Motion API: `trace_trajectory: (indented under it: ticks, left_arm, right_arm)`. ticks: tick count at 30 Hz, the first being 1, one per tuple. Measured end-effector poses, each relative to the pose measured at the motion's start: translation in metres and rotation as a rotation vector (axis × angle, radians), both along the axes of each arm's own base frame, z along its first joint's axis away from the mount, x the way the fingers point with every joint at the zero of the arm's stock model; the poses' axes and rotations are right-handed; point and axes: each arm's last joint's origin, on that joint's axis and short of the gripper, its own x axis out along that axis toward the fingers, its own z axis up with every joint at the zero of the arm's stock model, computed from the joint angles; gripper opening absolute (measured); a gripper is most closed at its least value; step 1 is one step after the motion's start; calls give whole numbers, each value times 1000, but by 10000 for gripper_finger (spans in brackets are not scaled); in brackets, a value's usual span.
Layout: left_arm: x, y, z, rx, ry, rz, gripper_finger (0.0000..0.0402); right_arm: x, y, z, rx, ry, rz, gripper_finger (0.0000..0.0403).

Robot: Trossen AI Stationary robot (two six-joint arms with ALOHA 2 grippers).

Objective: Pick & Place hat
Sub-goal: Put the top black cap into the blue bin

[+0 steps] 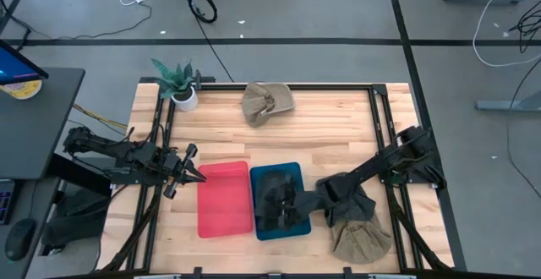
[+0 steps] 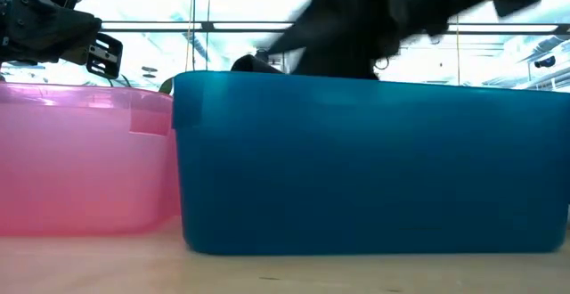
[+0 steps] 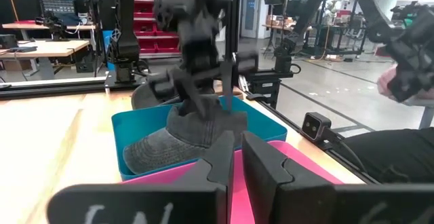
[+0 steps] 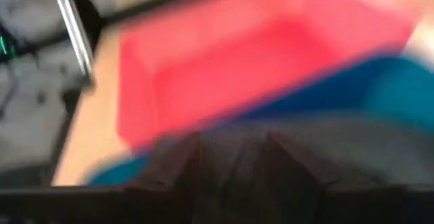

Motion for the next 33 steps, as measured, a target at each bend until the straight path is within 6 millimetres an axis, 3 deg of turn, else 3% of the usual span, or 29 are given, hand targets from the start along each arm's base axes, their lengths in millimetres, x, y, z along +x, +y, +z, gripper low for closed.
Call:
trace_trajectory:
  ticks: [5, 10, 28, 33]
  left_arm:
    - [0, 0, 0, 0, 1, 0, 34]
    - [0, 0, 0, 0, 0, 0, 34]
    - [0, 0, 0, 0, 0, 0, 34]
    - [0, 0, 0, 0, 0, 0, 34]
  right_arm:
    - [1, -5, -32, 83, 185, 53, 149]
    - [3, -8, -36, 96, 204, 47, 132]
    - [0, -8, 10, 177, 60, 117, 125]
    - [-8, -4, 33, 224, 10, 154, 125]
